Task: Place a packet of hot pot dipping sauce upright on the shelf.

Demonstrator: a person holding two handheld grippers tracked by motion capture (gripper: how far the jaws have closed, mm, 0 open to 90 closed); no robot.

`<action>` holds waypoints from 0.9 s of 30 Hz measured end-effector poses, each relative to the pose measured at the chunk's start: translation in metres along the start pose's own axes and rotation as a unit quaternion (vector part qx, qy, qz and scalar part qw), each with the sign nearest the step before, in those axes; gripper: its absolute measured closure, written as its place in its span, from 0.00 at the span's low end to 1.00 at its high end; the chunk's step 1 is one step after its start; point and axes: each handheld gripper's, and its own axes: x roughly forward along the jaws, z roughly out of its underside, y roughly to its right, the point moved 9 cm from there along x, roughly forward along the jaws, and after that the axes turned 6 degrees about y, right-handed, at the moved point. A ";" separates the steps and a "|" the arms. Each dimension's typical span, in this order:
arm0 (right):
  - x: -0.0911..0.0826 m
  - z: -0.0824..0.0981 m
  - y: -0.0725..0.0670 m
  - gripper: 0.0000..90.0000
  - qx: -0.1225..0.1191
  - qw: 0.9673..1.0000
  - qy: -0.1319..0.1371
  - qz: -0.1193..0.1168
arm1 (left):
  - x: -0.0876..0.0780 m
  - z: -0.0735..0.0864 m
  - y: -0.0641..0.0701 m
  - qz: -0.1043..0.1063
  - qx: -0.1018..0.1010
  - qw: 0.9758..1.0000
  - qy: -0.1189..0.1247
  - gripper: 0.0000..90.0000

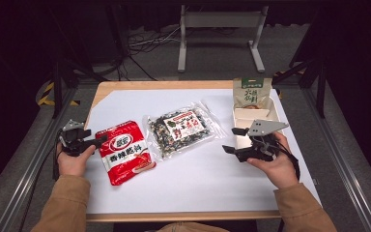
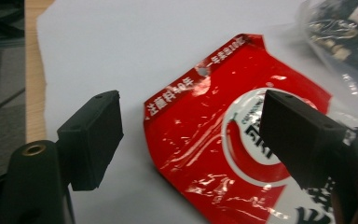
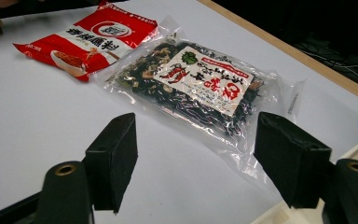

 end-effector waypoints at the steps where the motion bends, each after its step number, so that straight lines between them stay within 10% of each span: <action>1: 0.000 0.000 0.000 0.33 0.000 1.000 0.000 0.000 | 0.000 0.000 0.000 0.000 0.000 1.000 0.000 0.25; 27: 0.006 0.005 -0.002 0.32 0.006 1.000 -0.004 -0.008 | 0.017 0.016 0.001 0.043 -0.032 0.997 -0.047 0.26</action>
